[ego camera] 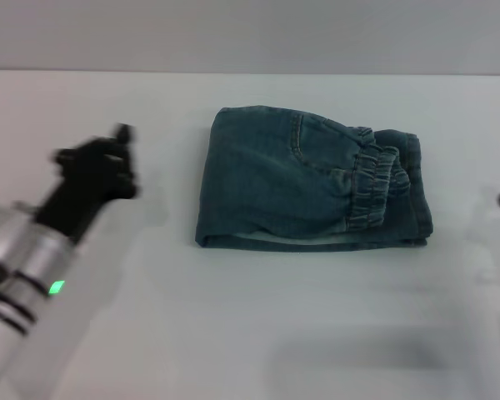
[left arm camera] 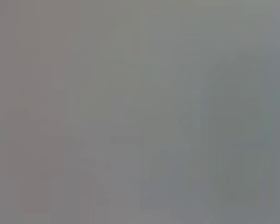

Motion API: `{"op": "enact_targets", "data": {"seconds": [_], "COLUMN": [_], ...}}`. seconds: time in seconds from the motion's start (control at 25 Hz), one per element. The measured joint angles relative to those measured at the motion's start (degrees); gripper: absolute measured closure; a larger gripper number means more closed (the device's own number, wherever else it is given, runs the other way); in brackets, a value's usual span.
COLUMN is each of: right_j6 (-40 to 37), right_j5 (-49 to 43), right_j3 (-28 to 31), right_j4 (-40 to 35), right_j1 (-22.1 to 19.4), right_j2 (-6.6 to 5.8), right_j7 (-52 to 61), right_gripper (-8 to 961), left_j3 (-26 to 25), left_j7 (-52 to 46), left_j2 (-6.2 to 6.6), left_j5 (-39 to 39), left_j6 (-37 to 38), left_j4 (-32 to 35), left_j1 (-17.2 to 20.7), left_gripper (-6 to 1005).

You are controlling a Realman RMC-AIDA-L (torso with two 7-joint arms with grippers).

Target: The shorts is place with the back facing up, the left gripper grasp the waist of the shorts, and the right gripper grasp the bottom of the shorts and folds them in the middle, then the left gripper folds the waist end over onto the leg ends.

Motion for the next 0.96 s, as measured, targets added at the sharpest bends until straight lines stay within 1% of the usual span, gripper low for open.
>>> {"op": "enact_targets", "data": {"seconds": [0.08, 0.16, 0.2, 0.36, 0.48, 0.52, 0.76, 0.8, 0.88, 0.96], "right_j6": [-3.4, -6.31, -7.89, -12.59, -12.66, -12.42, -11.66, -11.59, -11.47, -11.4], "right_j5": [0.34, 1.9, 3.43, 9.17, 9.74, 9.77, 9.83, 9.83, 9.56, 8.51], "right_j3": [0.21, 0.6, 0.78, 1.12, 1.63, 1.79, 1.71, 1.61, 1.15, 0.42], "right_j4": [4.24, 7.32, 8.77, 13.41, 15.68, 15.98, 15.76, 15.73, 15.69, 15.78], "right_j1": [-0.21, -0.62, -1.09, -3.4, -4.19, -4.34, -4.56, -4.55, -4.44, -4.19], "right_j2": [0.01, 0.01, 0.01, 0.01, 0.04, 0.08, 0.17, 0.17, 0.17, 0.18], "right_j7": [0.67, 2.75, 4.37, 10.38, 12.07, 12.18, 12.27, 12.28, 12.29, 12.28], "right_gripper": [863, 862, 861, 858, 742, 704, 430, 430, 430, 430], "left_j3": [-3.37, -6.23, -8.23, -8.62, -8.39, -7.51, -7.03, -7.0, -6.94, -6.86], "left_j7": [3.69, 3.58, 2.94, 2.78, 2.83, 2.66, 0.87, 0.41, -0.44, -0.6], "left_j2": [-0.17, -0.21, -0.22, -0.24, -0.24, -0.32, -0.44, -0.41, -0.32, -0.23], "left_j5": [-0.42, -0.61, -0.73, -0.71, -0.73, -0.69, -0.71, -0.72, -0.72, -0.61], "left_j6": [3.73, 4.32, 4.7, 6.31, 7.34, 8.73, 9.24, 9.24, 9.25, 9.25], "left_j4": [2.85, 3.88, 4.0, 4.06, 4.52, 5.87, 6.46, 6.57, 6.69, 6.79], "left_j1": [0.95, 1.84, 3.2, 4.95, 5.46, 5.57, 5.18, 5.07, 4.99, 4.94], "left_gripper": [935, 932, 930, 923, 834, 804, 603, 567, 304, 304]}}
